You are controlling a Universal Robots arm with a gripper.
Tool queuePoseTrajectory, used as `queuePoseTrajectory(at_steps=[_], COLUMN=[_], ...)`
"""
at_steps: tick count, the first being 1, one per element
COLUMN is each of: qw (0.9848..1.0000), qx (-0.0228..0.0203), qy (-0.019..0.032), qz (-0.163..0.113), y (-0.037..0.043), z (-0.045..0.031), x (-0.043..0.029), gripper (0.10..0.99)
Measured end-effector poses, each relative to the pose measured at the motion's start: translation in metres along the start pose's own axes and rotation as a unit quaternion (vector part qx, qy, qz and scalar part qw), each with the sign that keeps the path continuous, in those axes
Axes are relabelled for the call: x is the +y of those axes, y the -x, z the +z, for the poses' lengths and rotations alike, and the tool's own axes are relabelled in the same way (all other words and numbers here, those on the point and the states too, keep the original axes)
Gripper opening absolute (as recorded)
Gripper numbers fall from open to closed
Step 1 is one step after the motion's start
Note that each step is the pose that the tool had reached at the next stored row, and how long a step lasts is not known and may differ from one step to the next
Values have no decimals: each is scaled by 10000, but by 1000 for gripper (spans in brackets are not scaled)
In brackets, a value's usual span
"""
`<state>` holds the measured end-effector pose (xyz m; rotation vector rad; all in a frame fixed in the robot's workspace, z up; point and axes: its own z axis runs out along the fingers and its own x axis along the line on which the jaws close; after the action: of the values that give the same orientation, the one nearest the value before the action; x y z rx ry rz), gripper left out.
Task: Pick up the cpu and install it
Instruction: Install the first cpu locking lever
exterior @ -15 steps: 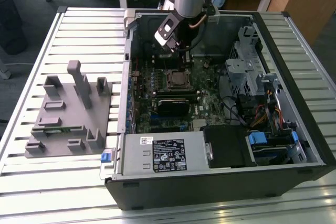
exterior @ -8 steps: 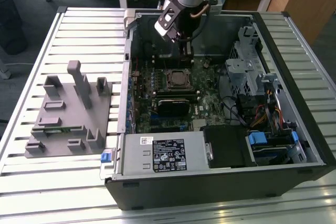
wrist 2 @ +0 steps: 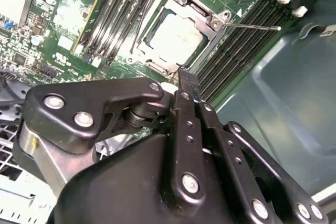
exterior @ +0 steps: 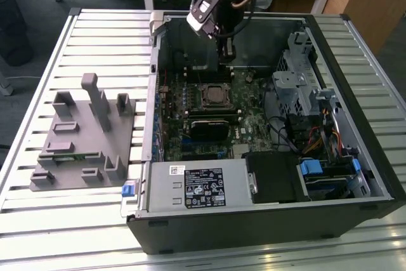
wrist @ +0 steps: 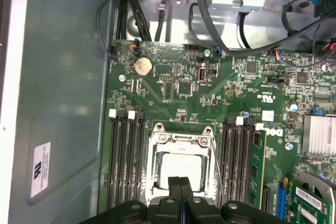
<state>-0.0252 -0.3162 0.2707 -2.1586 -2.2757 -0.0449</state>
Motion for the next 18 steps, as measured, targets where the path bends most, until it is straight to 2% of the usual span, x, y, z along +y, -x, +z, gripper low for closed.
queuePoseTrajectory(at_steps=[4,9,14,18], qw=[9996,9974,9931,9881], qx=[3,9,16,21], qy=[-6,-16,-27,-36], qz=[-265,-725,-1172,-1537], y=[0,0,0,0], z=[-1,-1,-1,-1], x=[-1,-1,-1,-1], gripper=[106,106,106,106])
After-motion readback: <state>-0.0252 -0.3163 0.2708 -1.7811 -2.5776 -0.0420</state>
